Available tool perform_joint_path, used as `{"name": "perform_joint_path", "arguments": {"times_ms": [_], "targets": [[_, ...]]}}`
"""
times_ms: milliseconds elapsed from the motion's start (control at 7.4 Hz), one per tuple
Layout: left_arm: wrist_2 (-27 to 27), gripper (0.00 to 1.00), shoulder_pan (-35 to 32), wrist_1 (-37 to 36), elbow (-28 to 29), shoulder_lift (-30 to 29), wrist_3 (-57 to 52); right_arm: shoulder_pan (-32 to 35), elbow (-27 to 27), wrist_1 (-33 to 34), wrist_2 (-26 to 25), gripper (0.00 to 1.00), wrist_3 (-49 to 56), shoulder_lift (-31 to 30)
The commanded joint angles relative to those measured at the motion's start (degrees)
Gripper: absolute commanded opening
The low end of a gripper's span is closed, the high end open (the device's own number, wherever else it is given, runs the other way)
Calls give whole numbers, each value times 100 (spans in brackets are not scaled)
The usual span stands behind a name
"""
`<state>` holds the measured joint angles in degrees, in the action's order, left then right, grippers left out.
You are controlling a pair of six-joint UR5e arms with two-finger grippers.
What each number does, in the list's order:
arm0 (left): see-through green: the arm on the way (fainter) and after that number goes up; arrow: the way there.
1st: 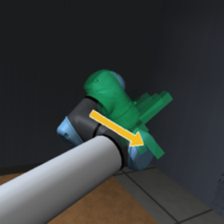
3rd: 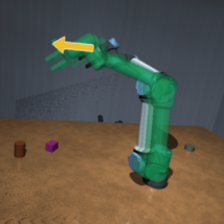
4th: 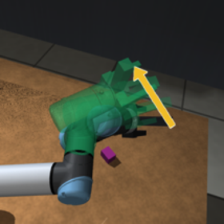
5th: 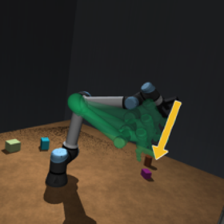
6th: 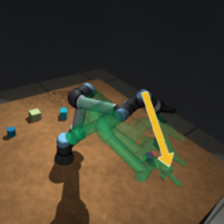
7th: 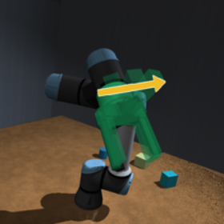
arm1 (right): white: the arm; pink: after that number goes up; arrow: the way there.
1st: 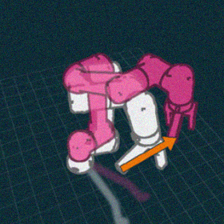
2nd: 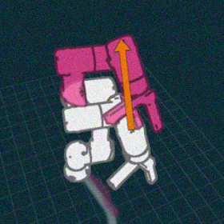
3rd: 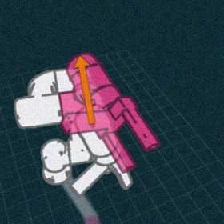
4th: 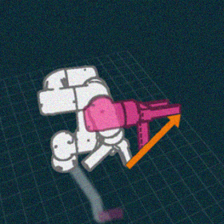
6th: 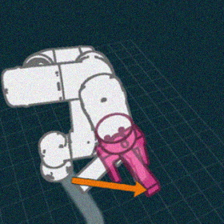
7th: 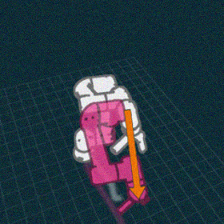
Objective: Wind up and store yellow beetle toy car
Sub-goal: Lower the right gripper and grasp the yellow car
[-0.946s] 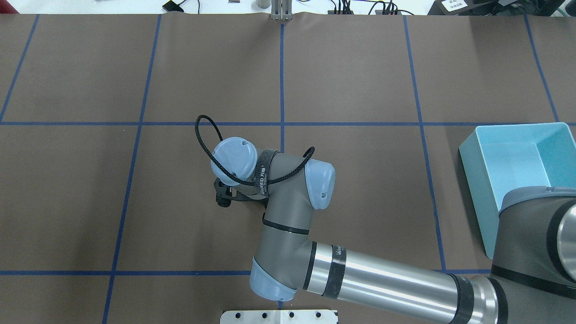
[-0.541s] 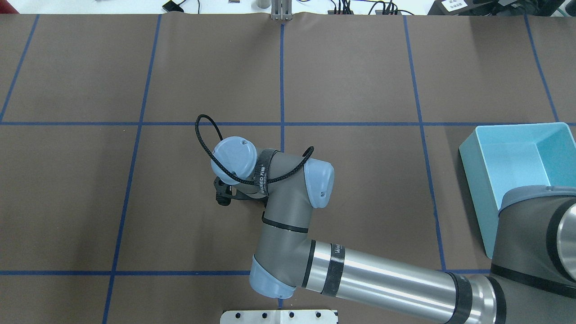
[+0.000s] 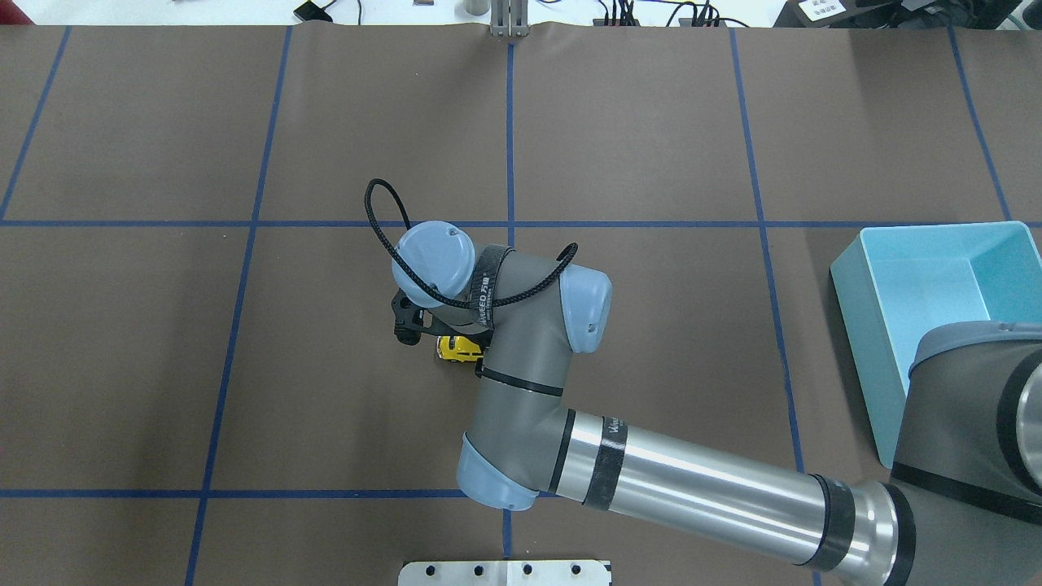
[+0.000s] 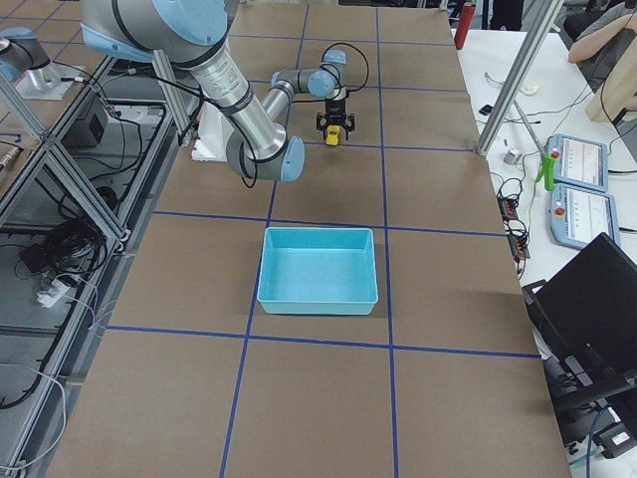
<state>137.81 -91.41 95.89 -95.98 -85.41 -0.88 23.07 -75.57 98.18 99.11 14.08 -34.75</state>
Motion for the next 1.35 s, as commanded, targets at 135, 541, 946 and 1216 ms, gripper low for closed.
{"name": "perform_joint_path", "arguments": {"times_ms": [135,541,946,1216], "targets": [[0,99,0,0,-9,7,0,13,288,-440,317,93,-169,64],[-9,99,0,0,0,7,-9,13,280,-440,424,62,-177,91],[-96,99,0,0,0,-2,-9,22,227,-423,582,0,-73,91],[-123,99,0,0,0,-2,-9,555,-96,-100,1028,0,24,65]]}}
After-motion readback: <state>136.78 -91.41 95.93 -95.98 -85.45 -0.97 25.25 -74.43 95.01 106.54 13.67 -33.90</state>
